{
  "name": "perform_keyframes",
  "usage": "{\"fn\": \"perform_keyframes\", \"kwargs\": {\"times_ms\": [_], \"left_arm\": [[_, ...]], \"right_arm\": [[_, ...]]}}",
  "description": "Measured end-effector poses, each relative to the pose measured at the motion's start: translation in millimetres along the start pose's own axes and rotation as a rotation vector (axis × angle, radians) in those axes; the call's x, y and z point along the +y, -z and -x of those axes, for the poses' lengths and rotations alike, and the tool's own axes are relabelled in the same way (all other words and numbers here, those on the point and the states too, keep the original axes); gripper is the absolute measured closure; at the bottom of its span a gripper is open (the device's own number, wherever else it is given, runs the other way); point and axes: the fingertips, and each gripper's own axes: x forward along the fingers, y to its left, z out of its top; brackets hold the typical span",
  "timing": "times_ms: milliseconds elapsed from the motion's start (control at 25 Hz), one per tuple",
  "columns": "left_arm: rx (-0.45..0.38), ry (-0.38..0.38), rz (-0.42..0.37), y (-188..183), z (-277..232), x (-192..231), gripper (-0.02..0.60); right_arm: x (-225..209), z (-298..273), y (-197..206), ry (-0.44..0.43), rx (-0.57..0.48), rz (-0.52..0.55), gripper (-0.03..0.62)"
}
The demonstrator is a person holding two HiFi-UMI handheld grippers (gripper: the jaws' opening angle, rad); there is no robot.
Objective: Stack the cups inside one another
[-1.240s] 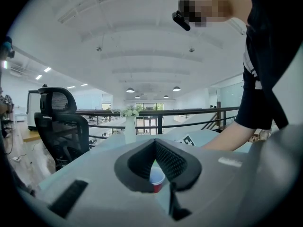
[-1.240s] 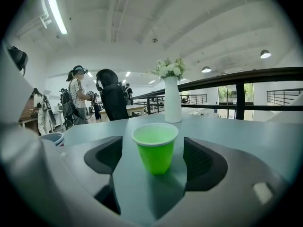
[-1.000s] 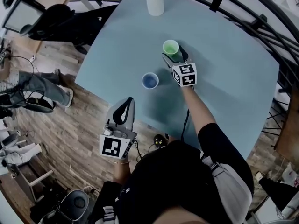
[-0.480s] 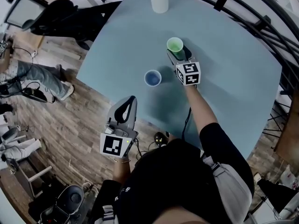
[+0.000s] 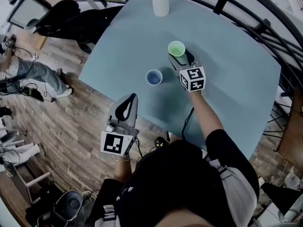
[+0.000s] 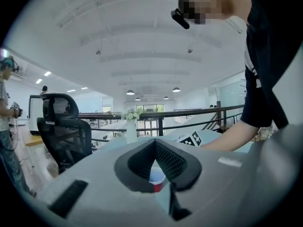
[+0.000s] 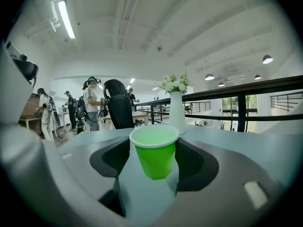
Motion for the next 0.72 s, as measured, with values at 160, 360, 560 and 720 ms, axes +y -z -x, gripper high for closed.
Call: {"fn": "perform_keyframes", "kwargs": {"times_ms": [160, 360, 560, 720], "left_arm": [[-0.023, 0.006, -0.010, -6, 4, -4, 0.595], [-0.049, 0.015, -0.007, -11, 7, -12, 0.595], [-0.069, 0.014, -0.011, -17, 13, -14, 0.595], [-0.086, 0.002, -0.007, -20, 20, -9, 0.595]], "right_arm": [[15, 17, -14, -0.026, -0.023, 0.008, 0.301], [38, 36, -31, -0.069, -0.049, 0.027, 0.301], [71, 46, -45, -0.139, -0.075, 0.029, 0.301], [101, 47, -49, -0.203, -0.077, 0.034, 0.301]]}}
